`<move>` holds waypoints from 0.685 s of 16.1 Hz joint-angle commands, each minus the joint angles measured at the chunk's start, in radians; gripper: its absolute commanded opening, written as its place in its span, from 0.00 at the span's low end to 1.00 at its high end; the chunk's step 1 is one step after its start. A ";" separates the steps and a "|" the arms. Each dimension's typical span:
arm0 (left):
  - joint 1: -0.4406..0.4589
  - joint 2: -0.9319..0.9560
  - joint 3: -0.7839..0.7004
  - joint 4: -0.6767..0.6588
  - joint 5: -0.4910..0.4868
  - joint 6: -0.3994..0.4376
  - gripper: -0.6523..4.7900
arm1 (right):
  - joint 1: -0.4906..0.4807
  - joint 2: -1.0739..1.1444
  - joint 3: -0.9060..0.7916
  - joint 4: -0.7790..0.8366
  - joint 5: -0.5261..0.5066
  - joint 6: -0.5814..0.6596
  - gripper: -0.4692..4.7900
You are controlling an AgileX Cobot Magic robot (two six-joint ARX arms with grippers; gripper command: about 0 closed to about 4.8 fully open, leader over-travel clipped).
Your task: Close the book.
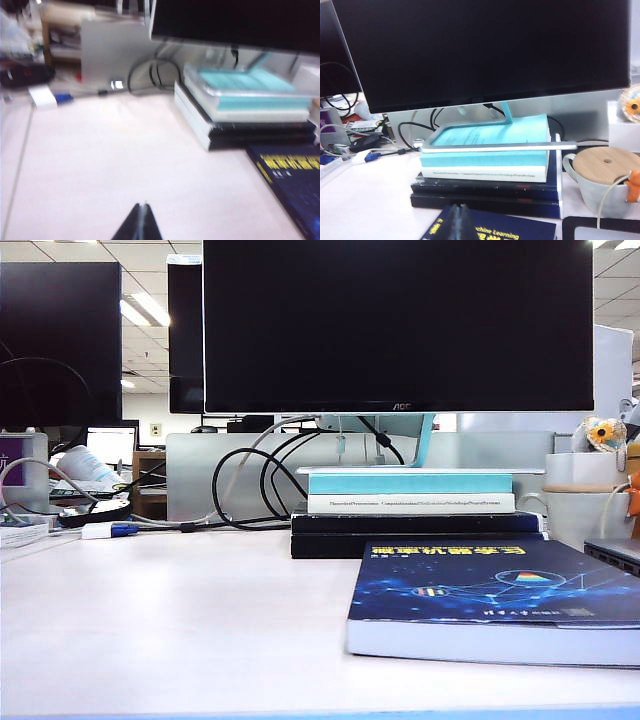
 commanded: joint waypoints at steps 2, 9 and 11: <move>0.001 0.002 -0.039 0.025 -0.046 0.006 0.11 | -0.027 0.000 -0.066 0.053 -0.008 -0.063 0.09; 0.001 0.001 -0.050 0.027 -0.053 0.050 0.11 | -0.367 0.000 -0.080 0.053 -0.322 -0.001 0.09; 0.001 0.001 -0.050 0.026 -0.055 0.051 0.11 | -0.389 0.000 -0.080 0.043 -0.308 0.019 0.09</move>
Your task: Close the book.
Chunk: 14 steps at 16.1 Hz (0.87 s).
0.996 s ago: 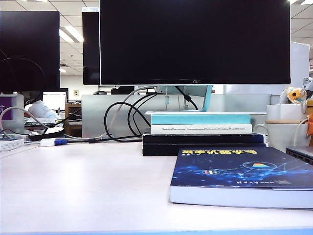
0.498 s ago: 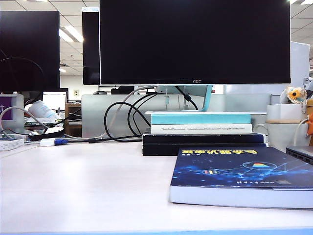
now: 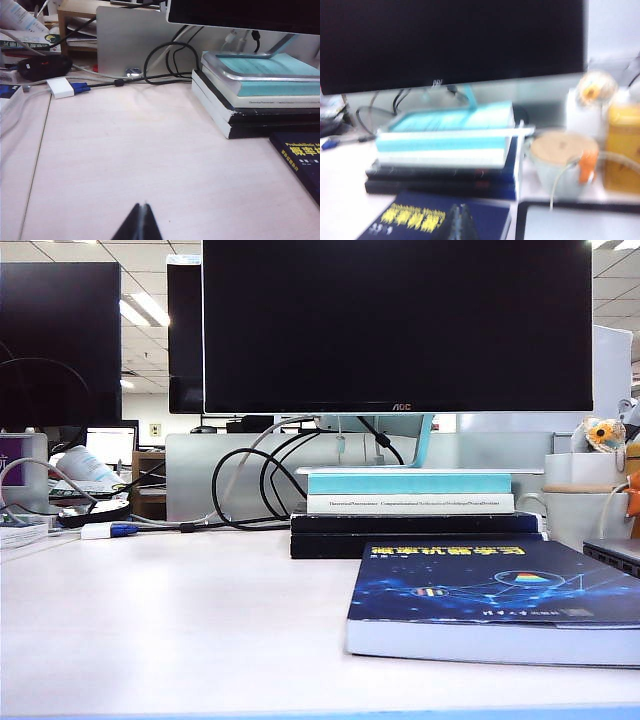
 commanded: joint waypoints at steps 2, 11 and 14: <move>0.000 -0.015 -0.015 0.050 -0.037 0.003 0.11 | -0.004 0.000 0.001 -0.053 0.051 0.028 0.09; 0.000 -0.107 -0.088 0.032 -0.092 -0.025 0.11 | -0.004 -0.001 -0.068 -0.091 0.113 0.026 0.09; 0.000 -0.107 -0.088 0.025 -0.110 -0.024 0.11 | -0.004 -0.001 -0.068 -0.095 0.113 0.026 0.09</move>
